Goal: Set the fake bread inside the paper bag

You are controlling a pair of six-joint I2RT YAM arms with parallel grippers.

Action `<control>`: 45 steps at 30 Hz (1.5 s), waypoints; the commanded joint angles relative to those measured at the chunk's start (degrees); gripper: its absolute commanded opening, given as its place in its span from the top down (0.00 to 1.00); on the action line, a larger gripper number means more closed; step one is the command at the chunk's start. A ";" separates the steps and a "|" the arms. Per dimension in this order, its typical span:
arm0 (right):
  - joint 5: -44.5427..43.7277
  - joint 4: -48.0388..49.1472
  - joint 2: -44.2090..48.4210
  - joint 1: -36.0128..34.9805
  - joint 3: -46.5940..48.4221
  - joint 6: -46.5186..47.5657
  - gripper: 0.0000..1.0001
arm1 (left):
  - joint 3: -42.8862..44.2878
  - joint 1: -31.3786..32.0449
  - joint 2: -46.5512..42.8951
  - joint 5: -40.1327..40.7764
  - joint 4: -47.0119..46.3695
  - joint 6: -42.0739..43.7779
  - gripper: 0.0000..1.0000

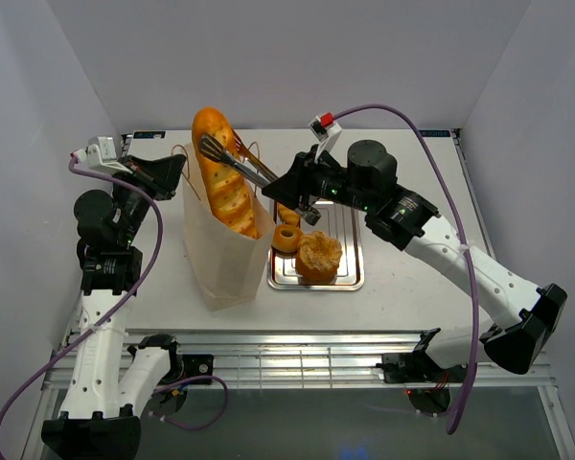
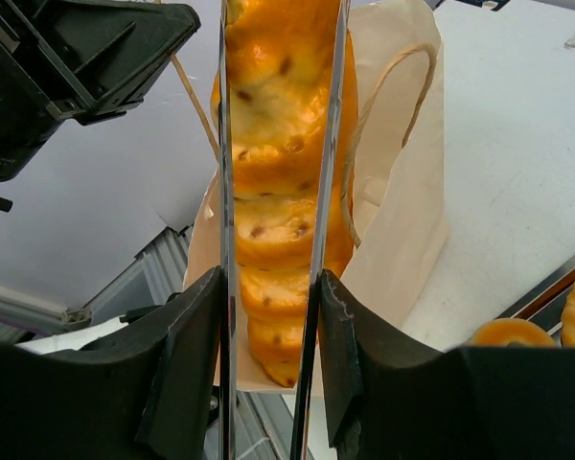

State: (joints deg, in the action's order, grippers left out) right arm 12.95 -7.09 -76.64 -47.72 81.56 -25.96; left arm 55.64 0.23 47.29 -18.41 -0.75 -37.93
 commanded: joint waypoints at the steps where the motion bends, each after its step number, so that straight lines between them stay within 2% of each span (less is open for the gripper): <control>1: -0.29 3.31 1.93 -0.53 0.44 -1.20 0.66 | -0.44 -0.05 -1.41 0.84 0.05 0.67 1.00; 8: -0.65 1.73 1.50 -0.70 -0.09 -2.26 0.50 | -0.79 -0.05 -1.85 0.92 0.40 0.84 1.00; 14: -1.00 0.68 0.97 -0.79 0.35 -2.43 0.45 | -0.18 -0.05 -2.11 1.19 0.40 1.46 1.00; 30: -2.14 -1.26 0.35 -0.97 2.02 -1.64 0.39 | -0.44 -0.05 -2.38 0.84 0.49 1.46 1.00; 39: -2.40 -2.49 -0.26 -0.97 3.52 -0.94 0.39 | -0.35 -0.05 -2.29 0.66 2.07 1.81 1.00; 45: -2.84 -4.41 -1.23 -0.97 7.64 0.55 0.39 | -0.35 -0.05 -2.38 0.92 2.34 2.34 1.00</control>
State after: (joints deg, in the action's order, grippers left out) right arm 10.61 -13.54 -77.54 -48.47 84.29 -27.05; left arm 54.83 0.23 45.84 -17.93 0.91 -36.60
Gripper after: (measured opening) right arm 0.613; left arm 0.022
